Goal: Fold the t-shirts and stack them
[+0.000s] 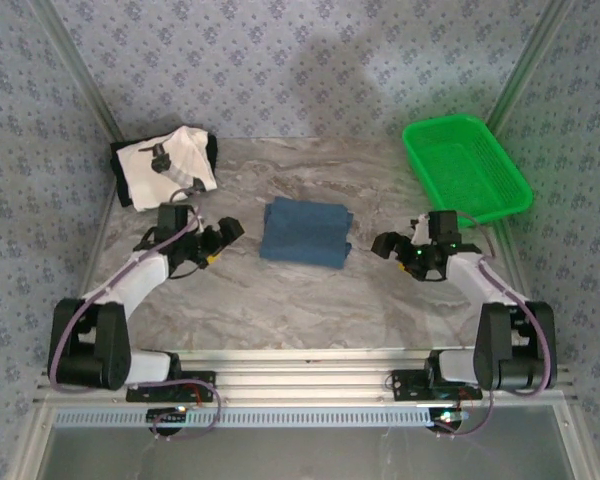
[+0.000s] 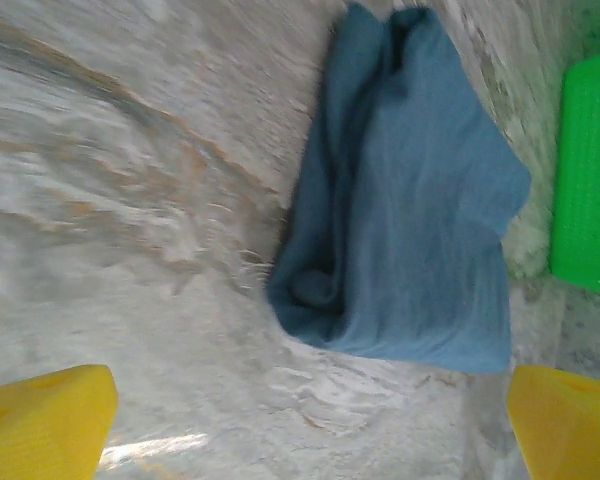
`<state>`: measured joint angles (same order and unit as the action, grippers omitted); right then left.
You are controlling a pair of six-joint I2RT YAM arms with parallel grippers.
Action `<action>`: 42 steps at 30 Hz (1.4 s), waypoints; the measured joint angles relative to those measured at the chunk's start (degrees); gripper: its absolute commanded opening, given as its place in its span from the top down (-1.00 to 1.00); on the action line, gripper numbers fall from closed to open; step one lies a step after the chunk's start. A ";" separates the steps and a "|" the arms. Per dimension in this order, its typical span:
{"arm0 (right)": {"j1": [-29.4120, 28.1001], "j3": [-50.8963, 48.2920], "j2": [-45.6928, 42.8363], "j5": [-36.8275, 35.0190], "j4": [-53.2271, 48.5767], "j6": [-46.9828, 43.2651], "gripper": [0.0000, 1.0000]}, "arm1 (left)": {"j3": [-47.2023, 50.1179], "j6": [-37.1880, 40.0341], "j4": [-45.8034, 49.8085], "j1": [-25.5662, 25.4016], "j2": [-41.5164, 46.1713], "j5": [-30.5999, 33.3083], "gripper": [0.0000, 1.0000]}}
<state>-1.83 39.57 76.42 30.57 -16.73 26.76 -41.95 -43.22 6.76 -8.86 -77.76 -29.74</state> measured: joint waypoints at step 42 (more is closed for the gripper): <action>-15.63 27.28 35.58 6.84 14.43 15.89 -0.64 | -39.67 0.76 17.79 -14.75 -40.28 14.95 0.20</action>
<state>-17.45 66.85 112.01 37.41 -2.31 42.65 -81.62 -42.46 24.56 -23.62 -118.04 -14.79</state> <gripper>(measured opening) 0.820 0.439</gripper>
